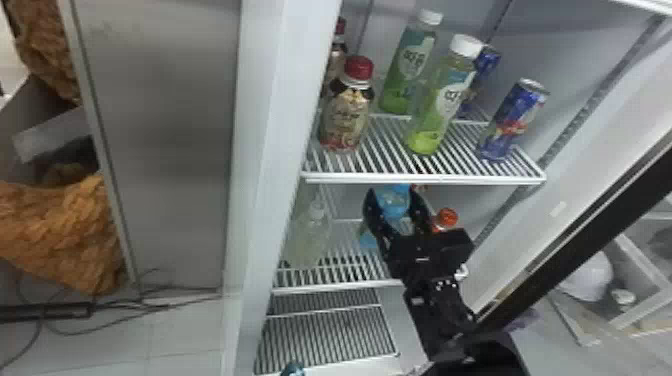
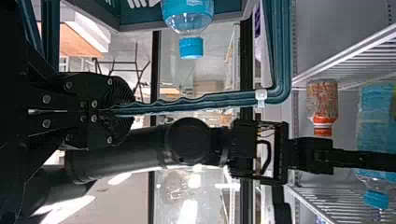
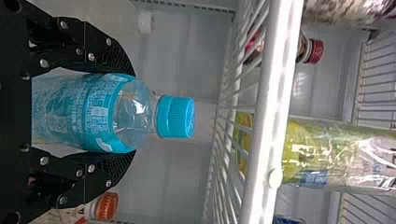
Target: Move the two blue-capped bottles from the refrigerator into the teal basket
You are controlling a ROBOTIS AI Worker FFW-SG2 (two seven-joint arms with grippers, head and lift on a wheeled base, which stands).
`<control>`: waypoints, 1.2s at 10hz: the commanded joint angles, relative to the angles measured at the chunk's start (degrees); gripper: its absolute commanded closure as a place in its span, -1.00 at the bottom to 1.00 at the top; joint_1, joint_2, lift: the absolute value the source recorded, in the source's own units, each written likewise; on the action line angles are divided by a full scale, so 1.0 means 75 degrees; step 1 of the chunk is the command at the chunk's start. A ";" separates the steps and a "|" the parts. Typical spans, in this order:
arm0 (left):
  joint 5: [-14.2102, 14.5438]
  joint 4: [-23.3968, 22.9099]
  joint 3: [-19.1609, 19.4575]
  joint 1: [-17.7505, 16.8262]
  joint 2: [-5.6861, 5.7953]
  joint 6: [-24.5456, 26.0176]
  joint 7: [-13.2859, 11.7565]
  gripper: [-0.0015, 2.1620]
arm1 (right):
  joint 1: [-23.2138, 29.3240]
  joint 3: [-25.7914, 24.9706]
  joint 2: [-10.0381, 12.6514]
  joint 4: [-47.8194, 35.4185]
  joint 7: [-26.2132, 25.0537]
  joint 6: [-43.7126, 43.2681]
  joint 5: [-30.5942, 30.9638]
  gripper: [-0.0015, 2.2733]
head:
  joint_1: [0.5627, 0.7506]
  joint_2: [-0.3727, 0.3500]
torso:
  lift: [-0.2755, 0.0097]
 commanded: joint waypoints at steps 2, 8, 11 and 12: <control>0.0000 0.0004 0.0001 0.0000 0.0000 0.0000 -0.0011 0.05 | 0.0882 -0.0124 0.0005 -0.0998 0.0098 0.0416 -0.0084 -0.48 | 0.41 -0.94 | -0.05; -0.0012 0.0004 0.0013 0.0019 0.0012 -0.0018 -0.0011 0.05 | 0.2663 -0.0663 0.0064 -0.3135 0.0543 0.1297 -0.0155 -0.48 | 0.41 -0.94 | -0.05; -0.0024 0.0004 0.0024 0.0056 0.0012 -0.0018 -0.0011 0.05 | 0.3619 -0.0757 0.0076 -0.4335 0.0743 0.1841 -0.0448 -0.48 | 0.41 -0.94 | -0.05; -0.0024 0.0004 0.0013 0.0056 0.0024 -0.0018 -0.0011 0.05 | 0.3919 -0.0769 0.0088 -0.4710 0.0860 0.2047 -0.0658 -0.48 | 0.41 -0.94 | -0.05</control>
